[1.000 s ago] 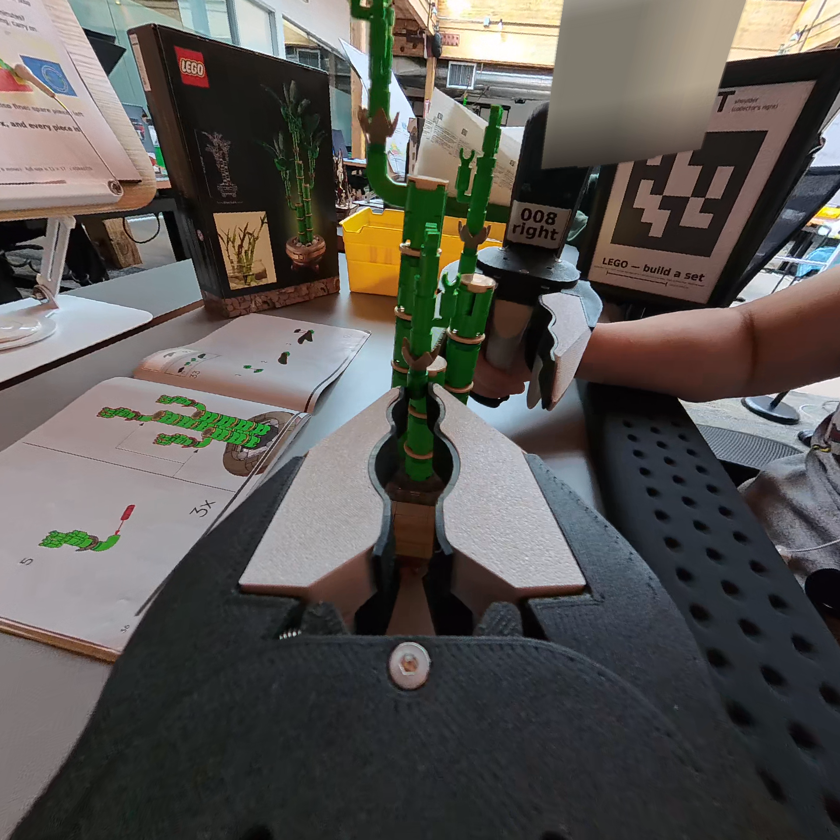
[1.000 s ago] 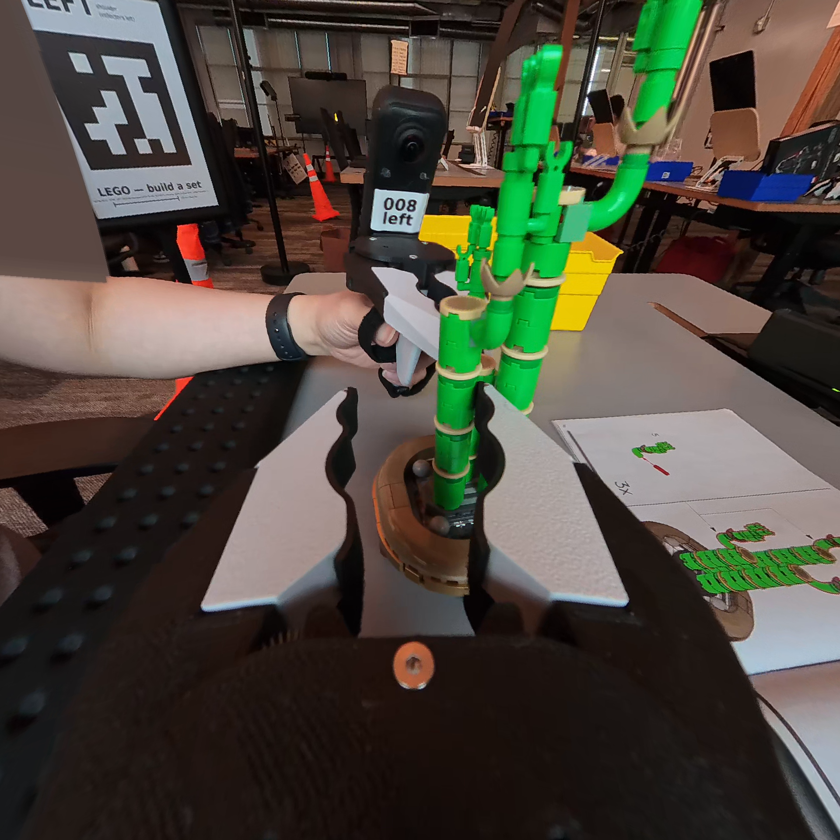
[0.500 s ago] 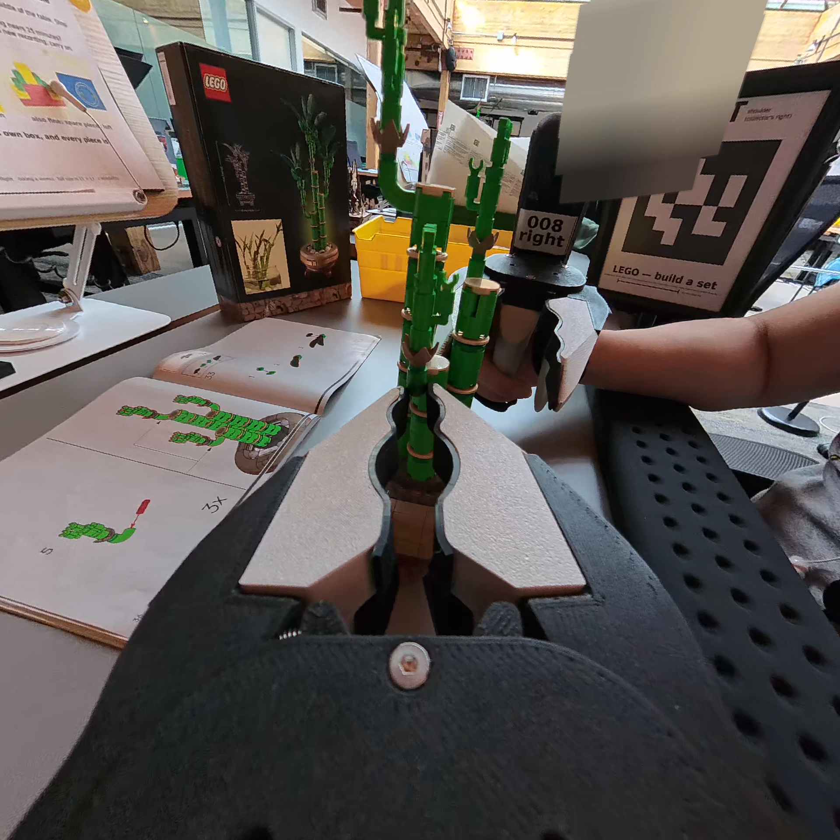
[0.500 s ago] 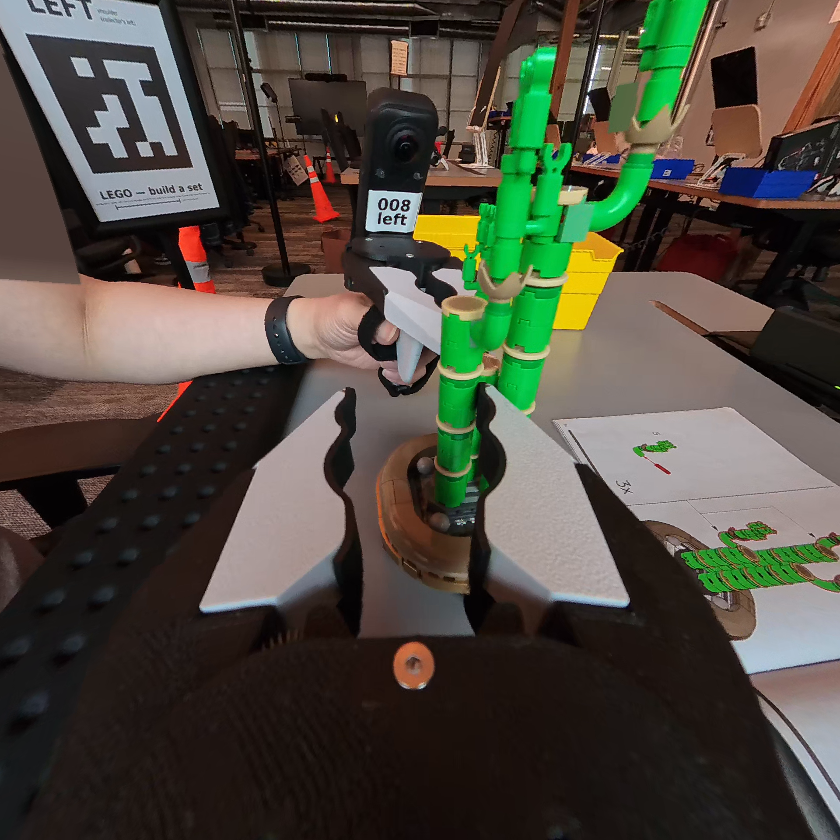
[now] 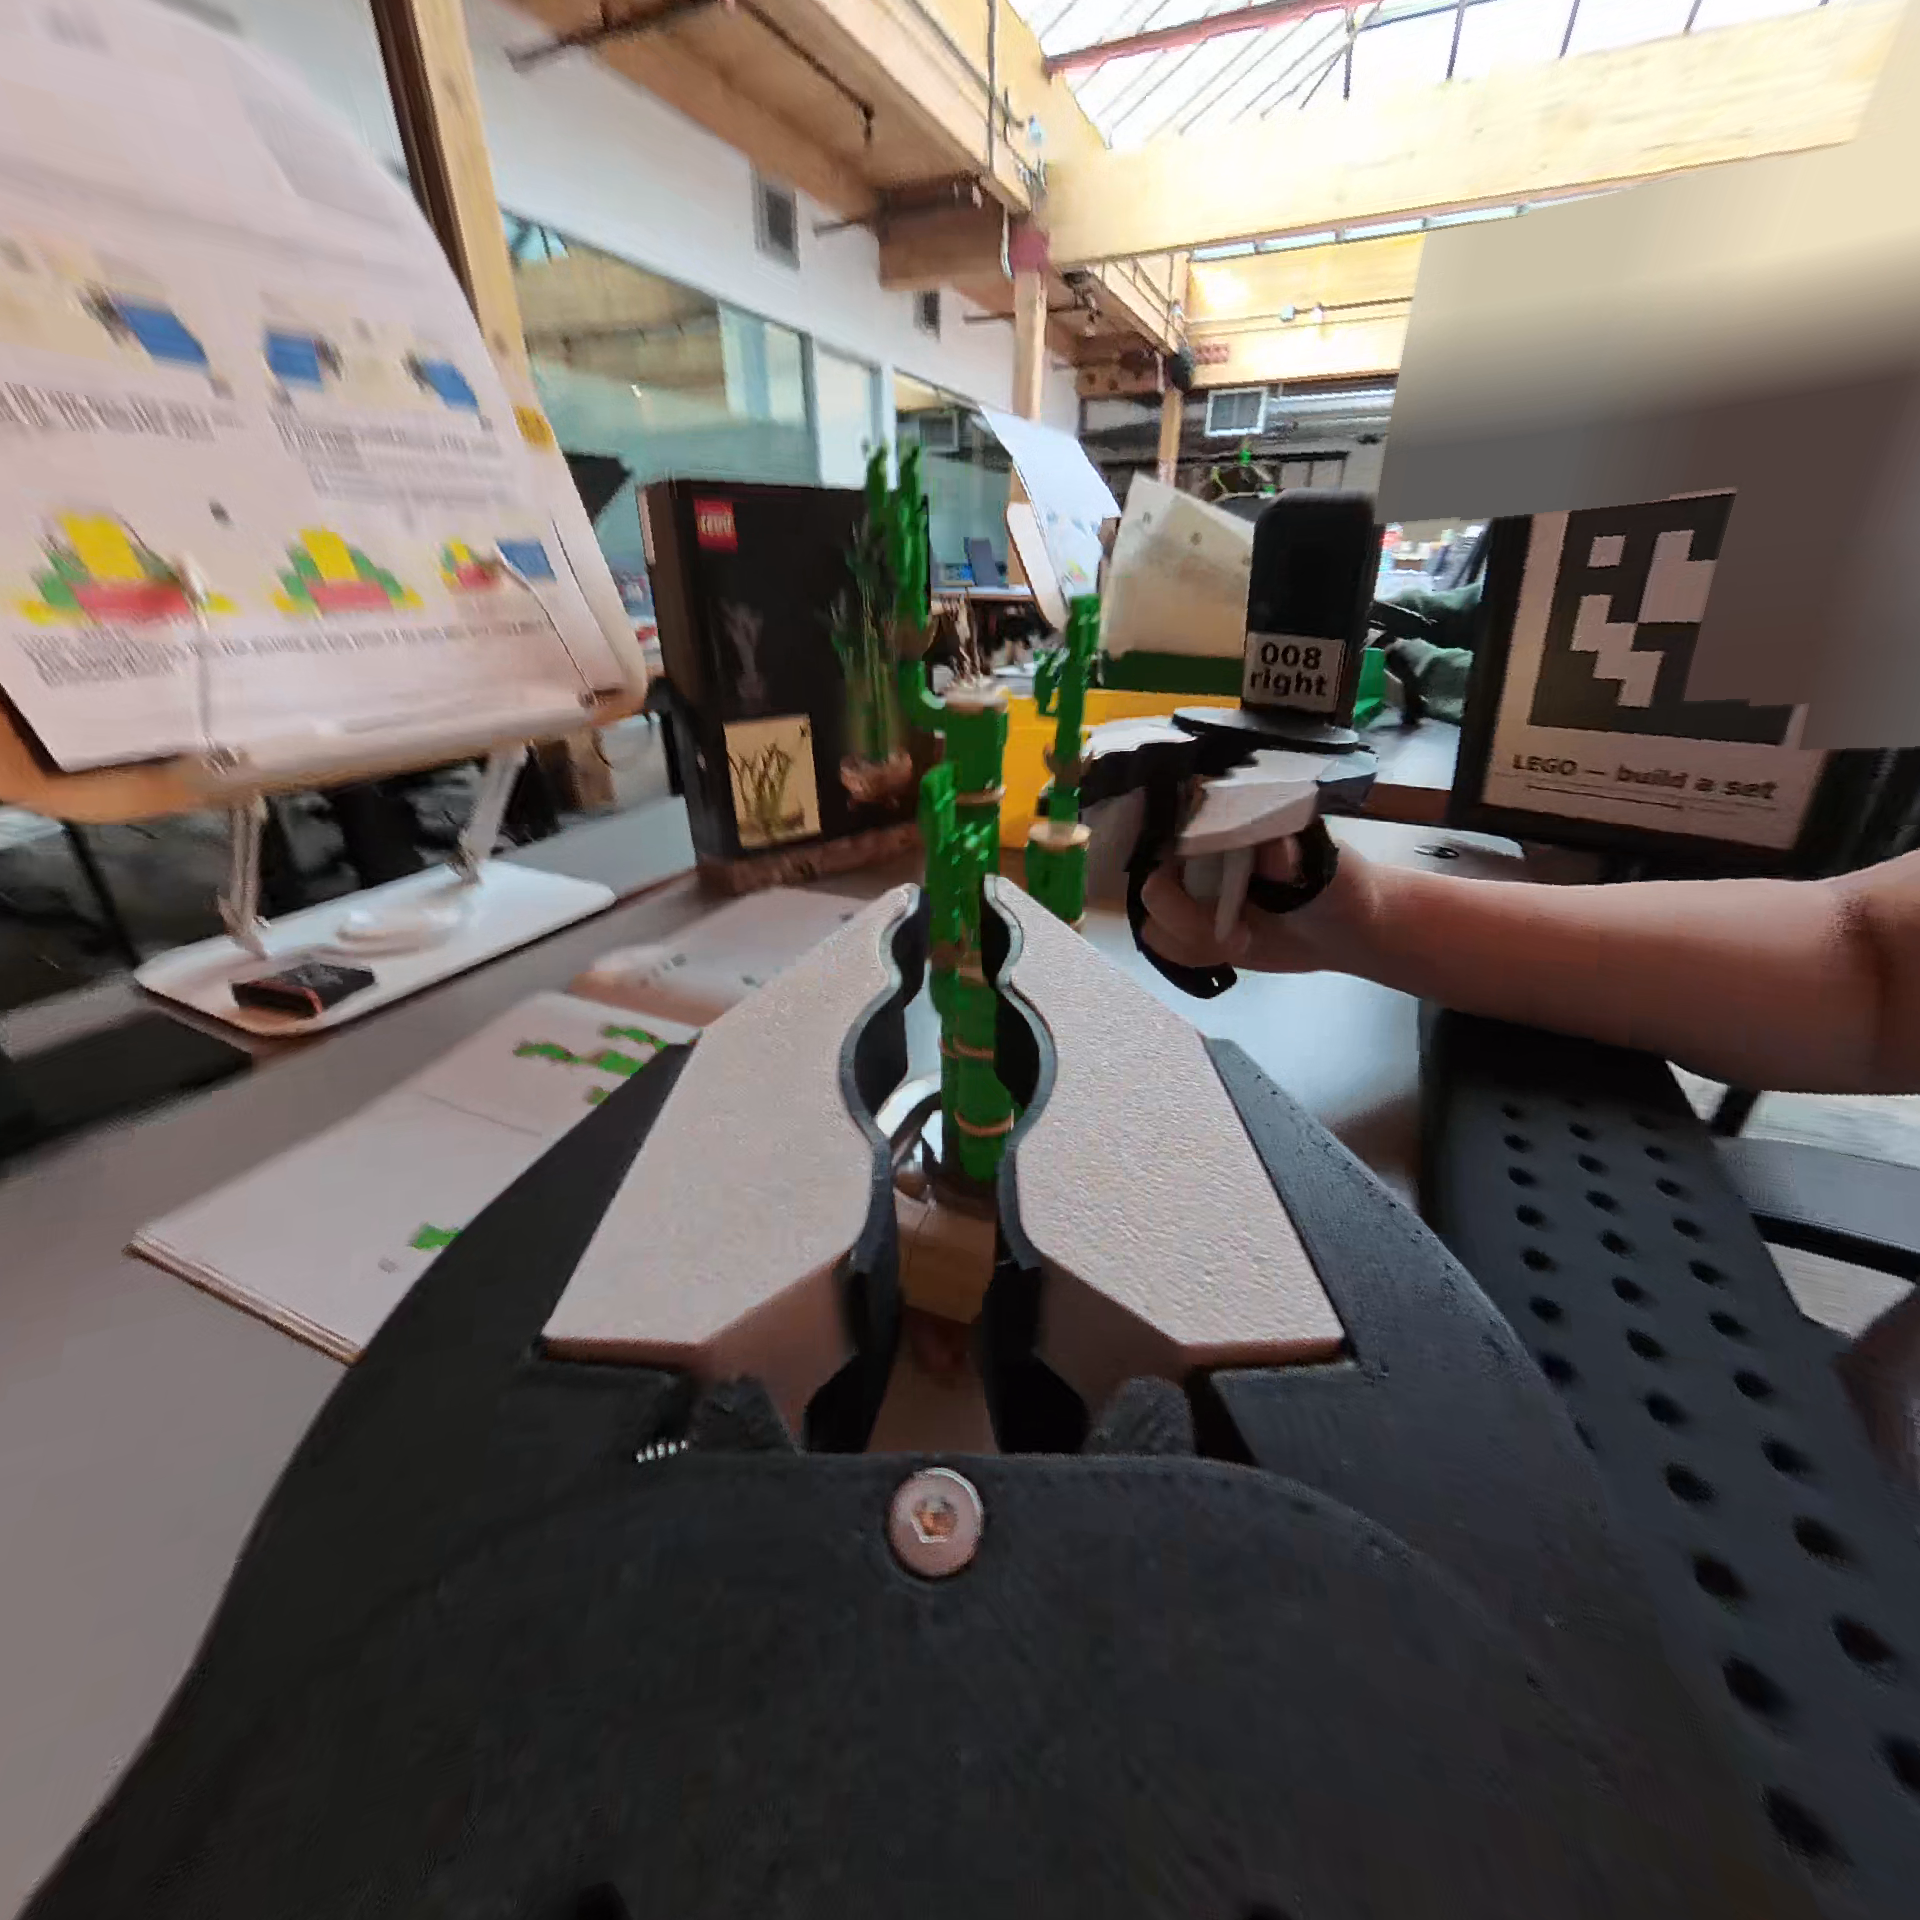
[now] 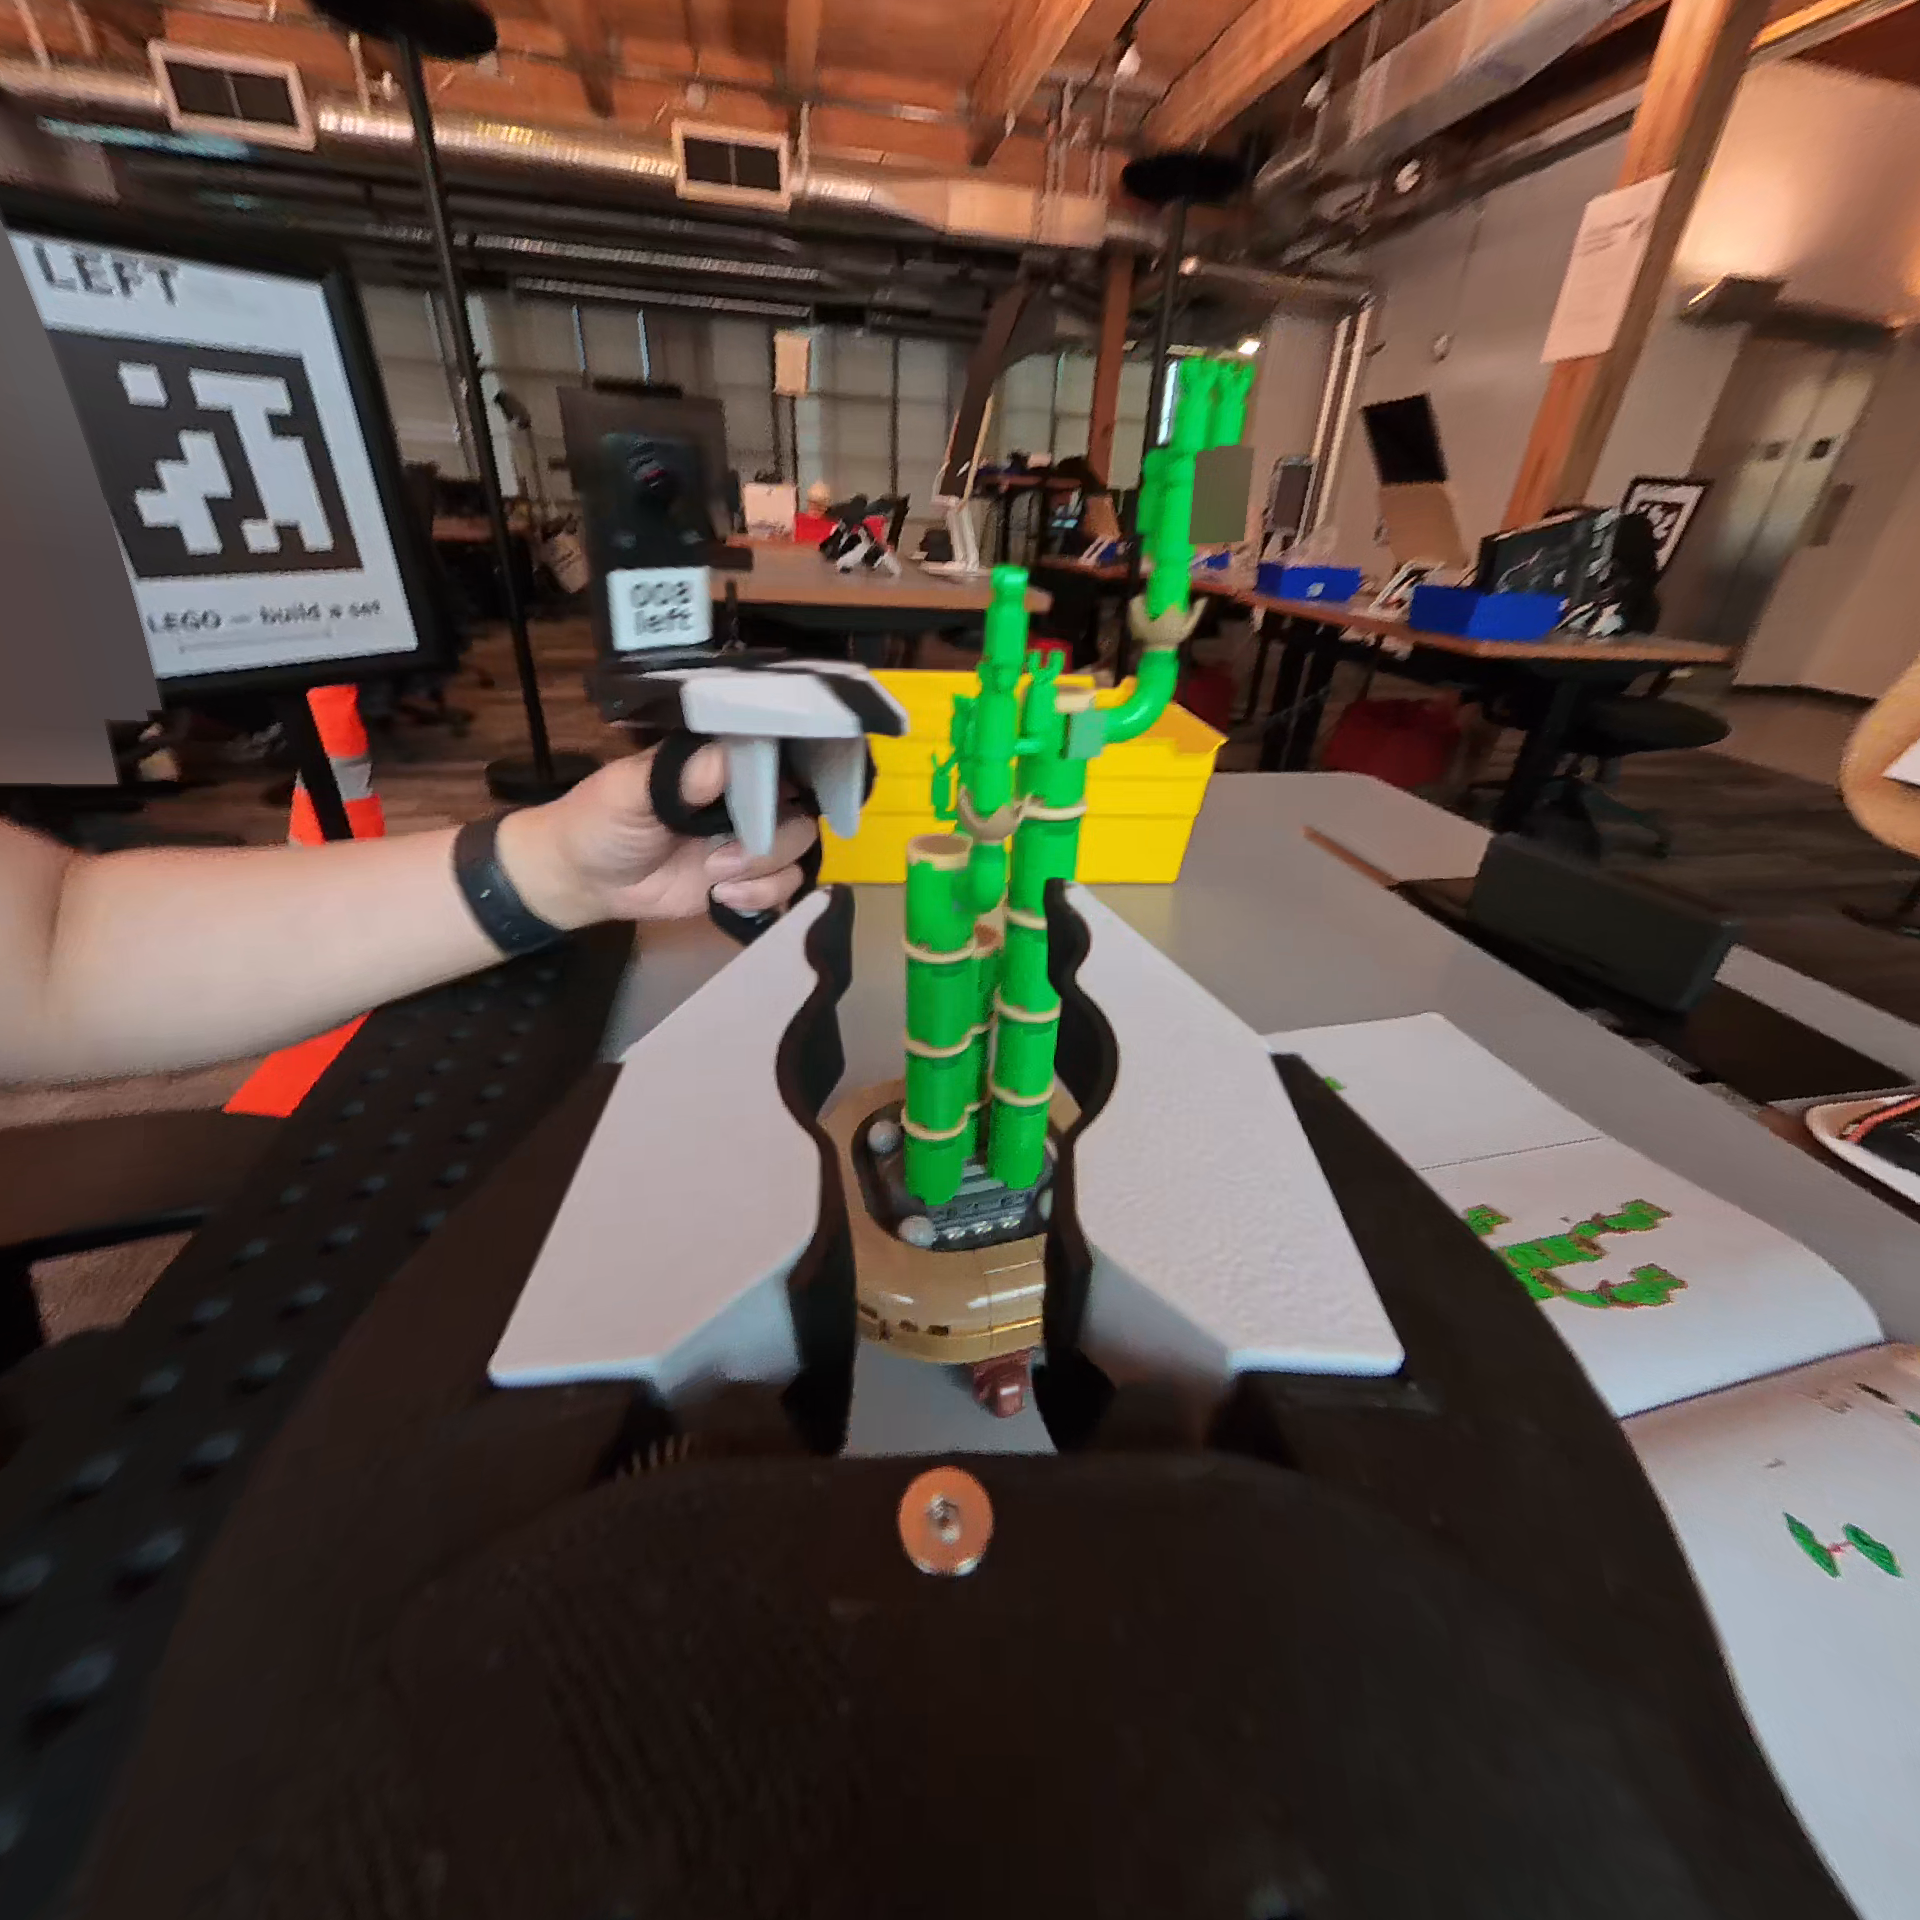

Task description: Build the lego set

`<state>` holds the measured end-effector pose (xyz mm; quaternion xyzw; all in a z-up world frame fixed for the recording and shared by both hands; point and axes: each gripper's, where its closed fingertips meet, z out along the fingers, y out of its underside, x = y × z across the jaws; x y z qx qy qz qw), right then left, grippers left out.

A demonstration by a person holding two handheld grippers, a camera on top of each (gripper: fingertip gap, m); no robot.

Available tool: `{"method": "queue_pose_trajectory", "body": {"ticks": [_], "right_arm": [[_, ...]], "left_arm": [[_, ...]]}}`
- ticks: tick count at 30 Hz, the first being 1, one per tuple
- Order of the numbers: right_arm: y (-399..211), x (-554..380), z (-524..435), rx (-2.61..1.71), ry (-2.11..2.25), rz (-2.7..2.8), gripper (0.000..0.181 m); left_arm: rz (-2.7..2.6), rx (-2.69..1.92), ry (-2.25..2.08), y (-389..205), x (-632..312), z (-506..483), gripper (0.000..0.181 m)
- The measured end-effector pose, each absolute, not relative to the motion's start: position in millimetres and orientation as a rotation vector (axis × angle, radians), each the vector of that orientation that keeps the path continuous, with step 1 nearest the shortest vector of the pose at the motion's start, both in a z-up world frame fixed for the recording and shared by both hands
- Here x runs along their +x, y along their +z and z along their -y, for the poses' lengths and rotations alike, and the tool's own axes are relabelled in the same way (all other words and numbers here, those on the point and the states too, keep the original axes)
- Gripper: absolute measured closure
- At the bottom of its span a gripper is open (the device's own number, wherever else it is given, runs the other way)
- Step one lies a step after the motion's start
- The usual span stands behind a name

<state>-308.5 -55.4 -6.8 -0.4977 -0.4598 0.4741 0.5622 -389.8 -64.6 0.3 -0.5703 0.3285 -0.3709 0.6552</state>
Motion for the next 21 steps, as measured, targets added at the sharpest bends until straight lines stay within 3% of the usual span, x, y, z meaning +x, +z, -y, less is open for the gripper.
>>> {"method": "queue_pose_trajectory", "body": {"ticks": [7,21], "right_arm": [[-8,-314,50,-1.203,1.114,1.094,0.159],[-10,-319,48,-1.208,1.092,1.105,0.173]], "left_arm": [[-0.8,-1.371,-0.706,3,-345,71,0.154],[-0.772,-1.506,-0.745,-19,-321,57,0.158]]}}
